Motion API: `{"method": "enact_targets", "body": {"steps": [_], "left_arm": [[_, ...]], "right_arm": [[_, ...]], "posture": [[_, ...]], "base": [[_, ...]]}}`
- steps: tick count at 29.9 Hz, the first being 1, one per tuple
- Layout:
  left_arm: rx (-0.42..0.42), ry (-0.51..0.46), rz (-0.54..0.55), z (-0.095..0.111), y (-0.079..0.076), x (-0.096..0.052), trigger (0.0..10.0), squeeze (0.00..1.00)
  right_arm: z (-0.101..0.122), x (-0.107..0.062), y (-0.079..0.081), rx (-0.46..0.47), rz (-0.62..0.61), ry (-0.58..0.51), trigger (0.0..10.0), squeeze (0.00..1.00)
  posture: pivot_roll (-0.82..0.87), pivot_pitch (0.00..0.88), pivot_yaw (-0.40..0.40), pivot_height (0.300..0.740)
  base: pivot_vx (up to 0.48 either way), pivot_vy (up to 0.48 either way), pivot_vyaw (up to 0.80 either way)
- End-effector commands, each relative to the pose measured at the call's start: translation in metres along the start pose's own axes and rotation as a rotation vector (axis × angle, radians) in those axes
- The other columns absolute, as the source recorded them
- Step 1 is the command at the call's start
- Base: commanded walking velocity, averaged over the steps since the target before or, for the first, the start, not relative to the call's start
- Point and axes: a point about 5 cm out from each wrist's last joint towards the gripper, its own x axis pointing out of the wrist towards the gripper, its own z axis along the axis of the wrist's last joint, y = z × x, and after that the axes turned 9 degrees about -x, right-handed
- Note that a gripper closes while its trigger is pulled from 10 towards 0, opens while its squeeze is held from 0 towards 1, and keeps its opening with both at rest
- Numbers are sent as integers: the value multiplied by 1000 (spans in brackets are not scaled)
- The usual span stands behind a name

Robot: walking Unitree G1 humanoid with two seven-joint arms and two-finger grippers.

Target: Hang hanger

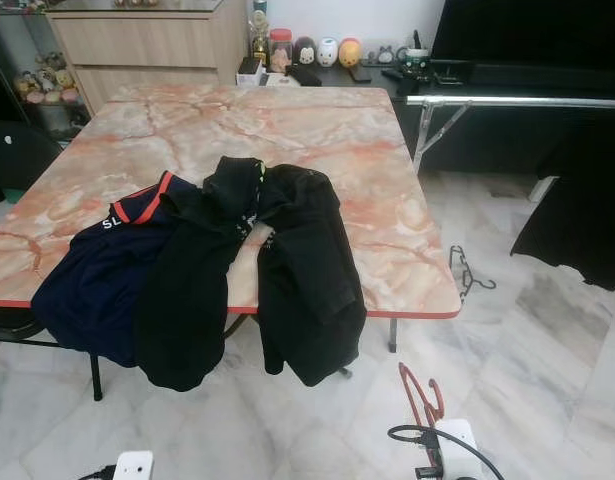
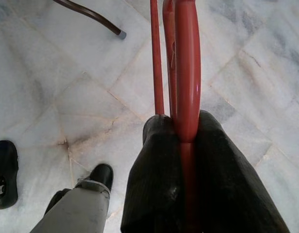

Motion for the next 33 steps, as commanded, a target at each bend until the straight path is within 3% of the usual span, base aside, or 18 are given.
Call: {"method": "enact_targets", "body": {"steps": [1,13,23,33], "left_arm": [[24,25,8,-6,0,-1,10000,0],[53,26,10,-7,3,-2,10000,0],[103,21,-13,-5,0,-1,10000,0],[99,10,-5,-1,3,-1,10000,0]], "right_arm": [[3,0,0,14,-10,-19,10000,0],[1,0,-1,9,-8,-13,10000,0],[-2,-1,1,5,-1,-4,10000,0],[-2,-1,2,5,0,-5,10000,0]], "posture": [[44,30,-21,740],[40,19,-18,740],[34,7,-14,740],[37,12,-12,740]], "base": [[0,0,0],[0,-41,0],[0,-346,0],[0,-414,0]]}}
